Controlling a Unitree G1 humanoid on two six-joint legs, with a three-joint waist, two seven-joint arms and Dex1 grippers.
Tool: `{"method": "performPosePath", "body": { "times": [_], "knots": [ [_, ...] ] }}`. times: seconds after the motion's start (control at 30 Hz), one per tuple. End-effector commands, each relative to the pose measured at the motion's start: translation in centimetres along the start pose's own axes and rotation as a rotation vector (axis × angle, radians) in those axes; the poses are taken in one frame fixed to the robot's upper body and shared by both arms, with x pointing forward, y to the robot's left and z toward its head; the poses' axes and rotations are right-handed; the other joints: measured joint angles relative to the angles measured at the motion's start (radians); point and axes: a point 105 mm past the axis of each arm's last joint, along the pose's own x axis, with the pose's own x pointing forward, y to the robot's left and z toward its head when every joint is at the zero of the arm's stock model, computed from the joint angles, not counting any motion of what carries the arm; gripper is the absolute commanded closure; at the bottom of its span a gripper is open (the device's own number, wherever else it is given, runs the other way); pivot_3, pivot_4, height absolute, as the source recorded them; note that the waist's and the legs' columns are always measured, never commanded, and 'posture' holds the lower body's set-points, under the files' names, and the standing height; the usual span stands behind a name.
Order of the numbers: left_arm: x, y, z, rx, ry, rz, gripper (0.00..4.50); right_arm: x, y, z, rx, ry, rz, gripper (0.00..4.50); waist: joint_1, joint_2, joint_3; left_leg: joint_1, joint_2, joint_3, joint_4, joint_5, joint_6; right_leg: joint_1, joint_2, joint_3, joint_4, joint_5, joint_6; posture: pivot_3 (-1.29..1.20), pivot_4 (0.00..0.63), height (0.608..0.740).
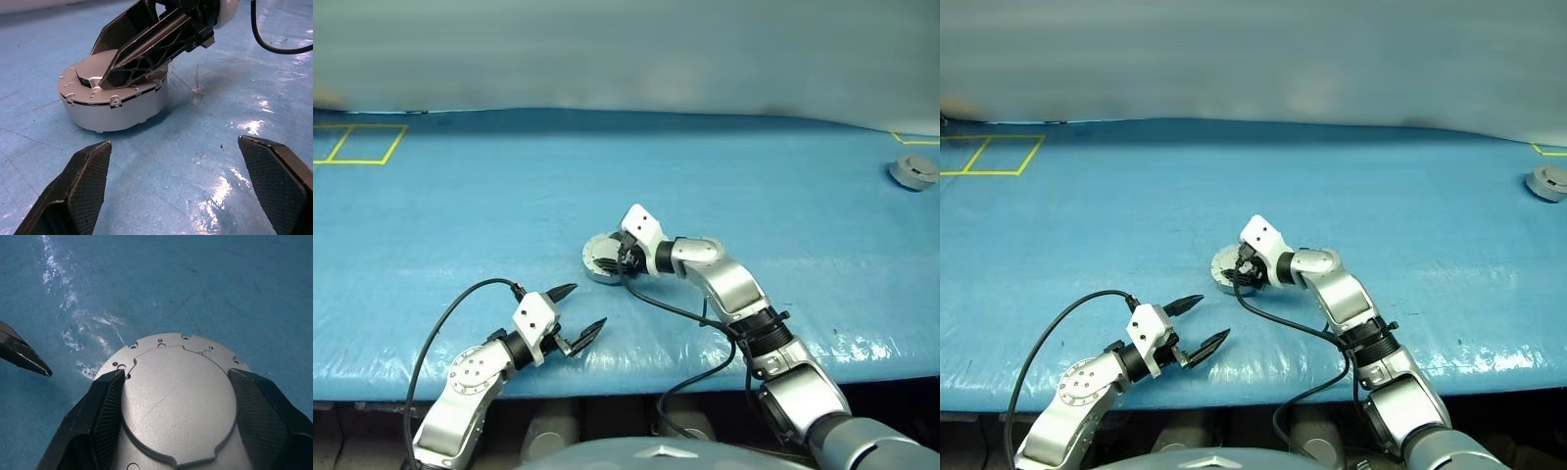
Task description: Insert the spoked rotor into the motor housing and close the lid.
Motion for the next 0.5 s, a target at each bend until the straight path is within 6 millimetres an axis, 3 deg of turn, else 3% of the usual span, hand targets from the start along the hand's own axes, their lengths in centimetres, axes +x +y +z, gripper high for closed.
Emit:
{"method": "performPosePath", "body": {
  "times": [0.03, 0.5],
  "knots": [
    [0.2, -0.2, 1.0, 0.010, -0.037, -0.011, 0.00, 0.1, 0.1, -2.6, 0.062, 0.073, -0.012, 1.46, 0.000, 0.000, 0.000, 0.000, 0.000, 0.000, -0.001, 0.000, 0.000, 0.000, 0.001, 0.000, -0.001, 0.000, 0.000, 0.00, 0.150, 0.740],
    [0.3, -0.4, 0.9, 0.002, -0.035, -0.014, 0.00, -0.4, 1.3, -1.0, 0.064, -0.004, 0.089, 1.46, 0.002, -0.001, 0.001, -0.002, 0.001, 0.001, -0.010, 0.000, -0.001, 0.000, 0.008, 0.000, -0.008, 0.003, -0.004, 0.00, 0.150, 0.740]
  ]
}}
